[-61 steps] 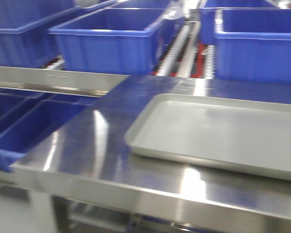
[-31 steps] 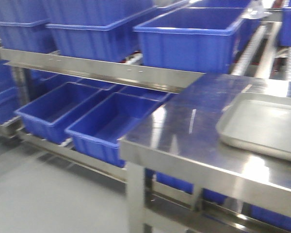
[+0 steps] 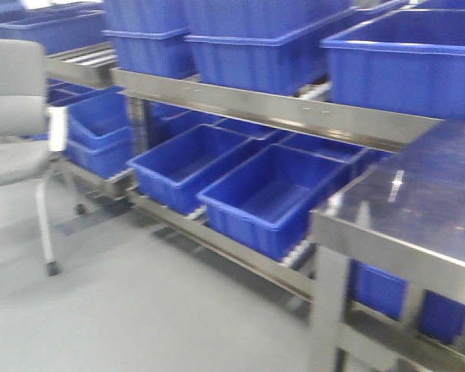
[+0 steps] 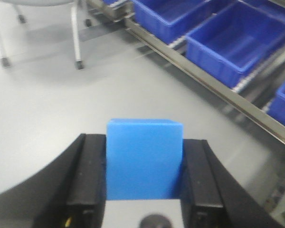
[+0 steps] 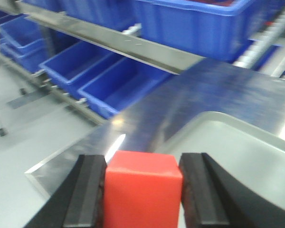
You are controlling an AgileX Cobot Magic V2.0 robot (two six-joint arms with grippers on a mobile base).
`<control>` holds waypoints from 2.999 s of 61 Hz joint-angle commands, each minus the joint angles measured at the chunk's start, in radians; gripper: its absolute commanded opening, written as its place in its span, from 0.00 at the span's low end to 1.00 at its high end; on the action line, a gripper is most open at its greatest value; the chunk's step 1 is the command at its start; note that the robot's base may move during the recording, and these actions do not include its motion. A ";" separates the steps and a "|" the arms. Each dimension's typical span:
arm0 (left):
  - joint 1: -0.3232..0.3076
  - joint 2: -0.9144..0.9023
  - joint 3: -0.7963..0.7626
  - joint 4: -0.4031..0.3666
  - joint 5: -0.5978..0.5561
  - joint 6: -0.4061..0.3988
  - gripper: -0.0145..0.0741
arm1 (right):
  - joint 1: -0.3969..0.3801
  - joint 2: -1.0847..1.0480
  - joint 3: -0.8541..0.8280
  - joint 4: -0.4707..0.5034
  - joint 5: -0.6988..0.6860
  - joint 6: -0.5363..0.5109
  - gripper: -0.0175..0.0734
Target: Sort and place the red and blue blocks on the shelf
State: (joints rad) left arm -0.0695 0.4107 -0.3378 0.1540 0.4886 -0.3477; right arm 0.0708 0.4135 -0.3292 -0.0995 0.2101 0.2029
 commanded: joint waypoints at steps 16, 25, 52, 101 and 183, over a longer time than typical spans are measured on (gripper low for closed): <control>0.001 0.005 -0.028 0.006 -0.076 -0.003 0.30 | -0.003 0.004 -0.029 -0.014 -0.093 -0.006 0.25; 0.001 0.005 -0.028 0.006 -0.076 -0.003 0.30 | -0.003 0.004 -0.029 -0.014 -0.093 -0.006 0.25; 0.001 0.005 -0.028 0.006 -0.076 -0.003 0.30 | -0.003 0.004 -0.029 -0.014 -0.093 -0.006 0.25; 0.001 0.005 -0.028 0.006 -0.076 -0.003 0.30 | -0.003 0.004 -0.029 -0.014 -0.093 -0.006 0.25; 0.001 0.005 -0.028 0.006 -0.076 -0.003 0.30 | -0.003 0.004 -0.029 -0.014 -0.093 -0.006 0.25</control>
State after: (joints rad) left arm -0.0695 0.4107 -0.3378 0.1540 0.4886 -0.3477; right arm 0.0708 0.4135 -0.3292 -0.0995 0.2101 0.2029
